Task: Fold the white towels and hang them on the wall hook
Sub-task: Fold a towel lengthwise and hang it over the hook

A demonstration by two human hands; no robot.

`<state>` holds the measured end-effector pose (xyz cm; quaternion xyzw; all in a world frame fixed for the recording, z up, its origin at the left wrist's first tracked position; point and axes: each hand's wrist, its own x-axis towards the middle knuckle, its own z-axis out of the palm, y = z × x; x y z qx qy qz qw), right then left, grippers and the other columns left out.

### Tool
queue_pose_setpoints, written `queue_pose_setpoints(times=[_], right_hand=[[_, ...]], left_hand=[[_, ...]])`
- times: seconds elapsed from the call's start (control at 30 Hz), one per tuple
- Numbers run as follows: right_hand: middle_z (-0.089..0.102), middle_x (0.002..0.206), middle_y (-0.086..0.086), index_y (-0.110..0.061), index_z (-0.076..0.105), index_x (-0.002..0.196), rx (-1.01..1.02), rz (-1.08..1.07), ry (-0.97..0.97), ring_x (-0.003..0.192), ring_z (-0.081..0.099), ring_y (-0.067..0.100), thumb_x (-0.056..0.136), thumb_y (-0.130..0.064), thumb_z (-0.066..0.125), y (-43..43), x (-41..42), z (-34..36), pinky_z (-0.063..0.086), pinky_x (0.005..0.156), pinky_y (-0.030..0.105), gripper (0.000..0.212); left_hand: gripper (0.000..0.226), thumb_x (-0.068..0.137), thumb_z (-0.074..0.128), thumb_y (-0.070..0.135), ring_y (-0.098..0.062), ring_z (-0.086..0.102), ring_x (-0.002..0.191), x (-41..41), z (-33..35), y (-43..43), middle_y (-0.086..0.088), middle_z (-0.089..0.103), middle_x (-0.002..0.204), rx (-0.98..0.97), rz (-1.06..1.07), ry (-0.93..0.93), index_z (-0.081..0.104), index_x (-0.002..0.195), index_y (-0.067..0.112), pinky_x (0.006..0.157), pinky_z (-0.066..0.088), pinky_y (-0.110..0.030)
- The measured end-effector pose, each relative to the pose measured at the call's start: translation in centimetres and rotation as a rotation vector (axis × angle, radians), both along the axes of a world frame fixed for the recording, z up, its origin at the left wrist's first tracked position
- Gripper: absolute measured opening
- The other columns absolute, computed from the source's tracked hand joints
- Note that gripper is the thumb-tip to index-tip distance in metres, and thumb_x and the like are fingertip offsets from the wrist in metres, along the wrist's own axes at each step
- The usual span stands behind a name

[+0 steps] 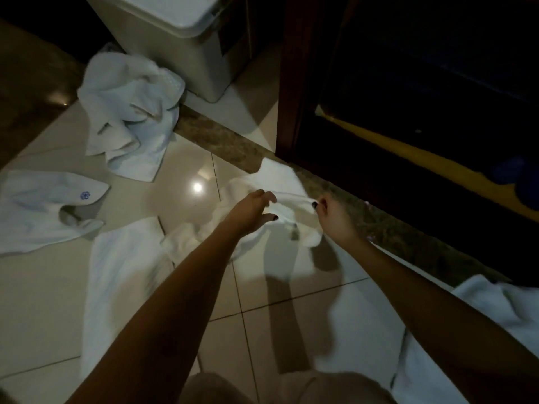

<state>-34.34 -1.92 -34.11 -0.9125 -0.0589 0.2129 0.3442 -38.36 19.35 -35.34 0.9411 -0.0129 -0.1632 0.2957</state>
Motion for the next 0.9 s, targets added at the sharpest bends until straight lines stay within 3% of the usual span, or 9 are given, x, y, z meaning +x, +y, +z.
queue_pose_setpoints(times=[0.1, 0.17, 0.27, 0.33, 0.4, 0.47, 0.6, 0.67, 0.9], right_hand=[[0.056, 0.088, 0.007, -0.006, 0.054, 0.099, 0.175, 0.012, 0.039, 0.081, 0.052, 0.015, 0.099, -0.008, 0.047, 1.3, 0.3, 8.9, 0.037, 0.057, 0.015, 0.007], [0.06, 0.093, 0.011, -0.002, 0.056, 0.101, 0.225, 0.053, 0.074, 0.086, 0.056, 0.018, 0.099, -0.007, 0.047, 1.9, 0.4, 15.1, 0.042, 0.065, 0.01, 0.011], [0.067, 0.099, 0.017, -0.001, 0.062, 0.103, 0.312, 0.048, 0.162, 0.093, 0.063, 0.029, 0.099, -0.01, 0.047, 1.8, 0.1, 24.3, 0.05, 0.082, 0.038, 0.019], [0.07, 0.088, 0.006, -0.01, 0.066, 0.095, 0.373, 0.025, 0.189, 0.084, 0.067, 0.018, 0.099, -0.013, 0.047, 1.1, -0.4, 30.5, 0.052, 0.073, 0.032, 0.02], [0.067, 0.067, -0.012, -0.018, 0.065, 0.082, 0.394, 0.0, 0.181, 0.063, 0.062, -0.003, 0.099, -0.013, 0.048, 0.2, -1.1, 36.8, 0.046, 0.055, 0.014, 0.024], [0.063, 0.058, -0.014, -0.02, 0.064, 0.076, 0.392, -0.001, 0.187, 0.052, 0.057, -0.007, 0.097, -0.014, 0.052, -1.1, -2.0, 43.3, 0.041, 0.049, 0.009, 0.025], [0.066, 0.072, -0.004, -0.011, 0.068, 0.081, 0.356, 0.073, 0.185, 0.06, 0.06, -0.004, 0.087, -0.016, 0.07, -4.4, -3.4, 57.0, 0.047, 0.058, 0.012, 0.008], [0.067, 0.074, 0.001, -0.005, 0.07, 0.084, 0.347, 0.102, 0.172, 0.063, 0.062, 0.002, 0.084, -0.021, 0.074, -6.2, -4.3, 63.3, 0.05, 0.058, 0.015, 0.016], [0.052, 0.057, -0.003, -0.018, 0.059, 0.061, 0.331, 0.106, 0.014, 0.055, 0.047, 0.011, 0.091, -0.026, 0.068, -12.6, -7.5, 78.4, 0.037, 0.056, 0.029, 0.032]], left_hand=[[0.064, 0.082, 0.072, 0.031, -0.025, 0.042, 0.121, -0.8, 6.8, -1.1, -0.009, 0.05, 0.133, -0.14, 0.069, -0.053, 0.045, 0.139, 0.023, 0.101, 0.037, -0.037], [0.062, 0.081, 0.073, 0.029, -0.025, 0.042, 0.123, -0.6, 12.3, -1.8, -0.007, 0.051, 0.134, -0.208, 0.099, -0.093, 0.048, 0.137, 0.021, 0.104, 0.036, -0.04], [0.02, 0.084, 0.07, 0.017, -0.027, 0.061, 0.095, -0.3, 21.7, -2.7, -0.011, 0.068, 0.099, -0.306, 0.068, -0.174, 0.069, 0.099, 0.004, 0.084, 0.047, -0.048], [0.015, 0.086, 0.066, 0.011, -0.031, 0.063, 0.08, -0.7, 28.3, -3.4, -0.018, 0.068, 0.084, -0.31, 0.102, -0.165, 0.068, 0.085, -0.004, 0.075, 0.048, -0.05], [0.017, 0.089, 0.063, 0.012, -0.034, 0.063, 0.079, -1.6, 34.8, -3.9, -0.021, 0.067, 0.083, -0.298, 0.141, -0.12, 0.067, 0.087, -0.005, 0.073, 0.048, -0.045], [0.02, 0.092, 0.061, 0.016, -0.028, 0.062, 0.075, -2.5, 41.2, -4.4, -0.015, 0.067, 0.081, -0.267, 0.124, -0.097, 0.067, 0.09, -0.003, 0.068, 0.046, -0.038], [0.011, 0.091, 0.061, 0.008, -0.005, 0.059, 0.071, -3.8, 54.9, -5.3, -0.002, 0.064, 0.076, -0.332, 0.053, -0.08, 0.068, 0.085, 0.001, 0.066, 0.041, -0.016], [0.014, 0.09, 0.062, 0.007, 0.007, 0.057, 0.066, -4.2, 61.9, -5.9, 0.009, 0.062, 0.072, -0.431, 0.069, -0.039, 0.066, 0.079, 0.013, 0.066, 0.043, -0.013], [0.016, 0.091, 0.062, 0.022, 0.004, 0.06, 0.074, -6.5, 78.9, -8.7, 0.012, 0.067, 0.075, -0.553, 0.081, -0.078, 0.071, 0.079, 0.024, 0.068, 0.043, -0.008]])
